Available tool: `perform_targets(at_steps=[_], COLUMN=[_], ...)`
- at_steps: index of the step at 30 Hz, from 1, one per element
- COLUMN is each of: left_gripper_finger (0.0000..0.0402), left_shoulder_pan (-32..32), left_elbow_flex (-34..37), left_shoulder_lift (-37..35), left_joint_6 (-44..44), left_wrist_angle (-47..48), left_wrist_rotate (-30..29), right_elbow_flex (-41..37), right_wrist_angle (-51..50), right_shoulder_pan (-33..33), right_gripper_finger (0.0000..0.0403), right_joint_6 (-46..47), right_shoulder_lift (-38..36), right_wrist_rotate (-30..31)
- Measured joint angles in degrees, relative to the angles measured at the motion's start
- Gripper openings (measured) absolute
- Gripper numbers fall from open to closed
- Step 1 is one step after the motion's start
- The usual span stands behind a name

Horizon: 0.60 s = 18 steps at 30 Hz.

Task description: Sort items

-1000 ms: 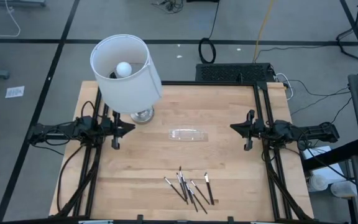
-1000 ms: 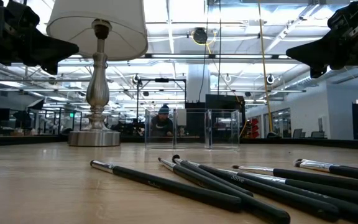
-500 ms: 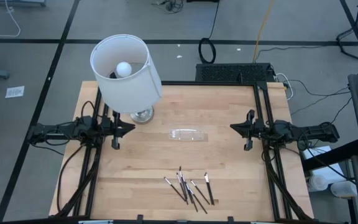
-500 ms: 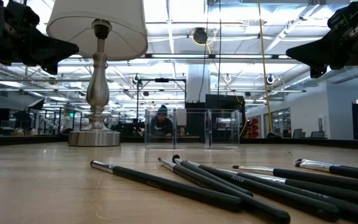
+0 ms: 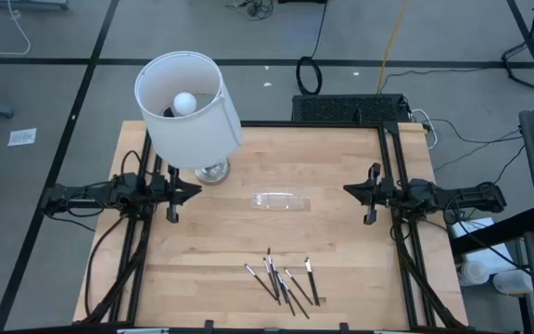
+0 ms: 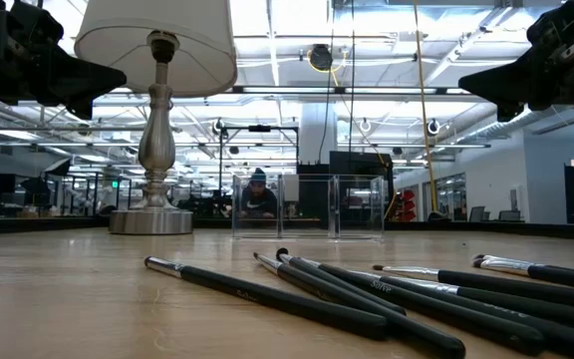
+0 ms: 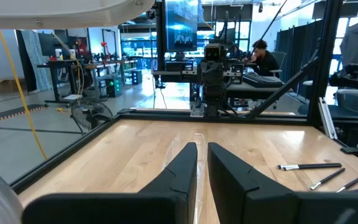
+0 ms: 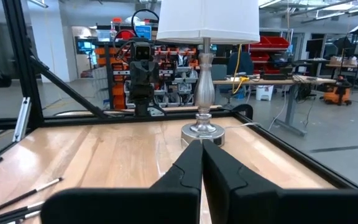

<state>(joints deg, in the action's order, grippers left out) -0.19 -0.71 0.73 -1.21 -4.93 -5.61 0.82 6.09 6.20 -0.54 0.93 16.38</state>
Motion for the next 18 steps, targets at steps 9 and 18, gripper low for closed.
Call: perform_targets(at_steps=[9, 18], left_gripper_finger=[0.0049, 0.0049], left_shoulder_pan=[0.00, 0.00], left_elbow_flex=[0.02, 0.02], left_shoulder_lift=[0.00, 0.00], left_joint_6=[0.00, 0.00], left_wrist_angle=[0.00, -0.04], left_wrist_rotate=[0.00, 0.02], right_elbow_flex=[0.06, 13.36], right_wrist_angle=[4.68, 4.57], right_shoulder_pan=[0.00, 3.41], right_gripper_finger=[0.0000, 0.0000], right_joint_6=[-1.03, -3.28], right_shoulder_lift=[0.00, 13.28], right_wrist_rotate=[-0.02, 1.98])
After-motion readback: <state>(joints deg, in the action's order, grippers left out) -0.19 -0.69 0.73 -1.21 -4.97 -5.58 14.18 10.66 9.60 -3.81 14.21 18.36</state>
